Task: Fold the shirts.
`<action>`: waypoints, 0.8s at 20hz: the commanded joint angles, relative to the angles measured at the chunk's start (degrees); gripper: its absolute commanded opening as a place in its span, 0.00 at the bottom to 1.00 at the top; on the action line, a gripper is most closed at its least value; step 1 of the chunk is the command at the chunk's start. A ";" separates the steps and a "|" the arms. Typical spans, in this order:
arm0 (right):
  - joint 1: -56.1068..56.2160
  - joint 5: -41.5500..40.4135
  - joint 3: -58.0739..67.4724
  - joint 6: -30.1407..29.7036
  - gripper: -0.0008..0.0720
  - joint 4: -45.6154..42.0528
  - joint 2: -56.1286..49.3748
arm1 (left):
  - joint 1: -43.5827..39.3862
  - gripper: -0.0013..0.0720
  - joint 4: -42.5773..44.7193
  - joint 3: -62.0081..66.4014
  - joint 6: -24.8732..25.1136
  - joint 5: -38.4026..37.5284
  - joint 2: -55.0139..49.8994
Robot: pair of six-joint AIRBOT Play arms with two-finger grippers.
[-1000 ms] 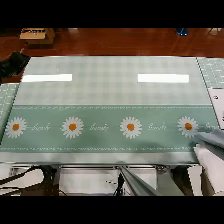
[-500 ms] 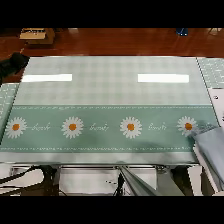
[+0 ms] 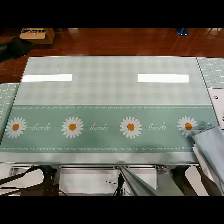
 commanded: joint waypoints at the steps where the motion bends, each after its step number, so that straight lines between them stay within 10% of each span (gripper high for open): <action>1: 25.99 -1.68 1.90 -0.59 0.56 -2.01 -7.52 | -7.80 0.57 13.40 5.84 -11.91 -12.20 0.04; 4: 42.73 2.73 1.92 3.10 0.78 -17.55 -13.46 | -17.99 0.89 33.40 7.67 -24.30 -23.02 0.11; 11: 51.15 9.66 1.90 4.17 0.82 -19.63 -20.35 | -35.65 0.89 55.32 7.65 -38.18 -26.12 -0.02; 16: 51.15 9.79 1.92 4.15 0.82 -19.54 -20.33 | -37.53 0.89 56.04 7.65 -38.47 -26.12 -0.26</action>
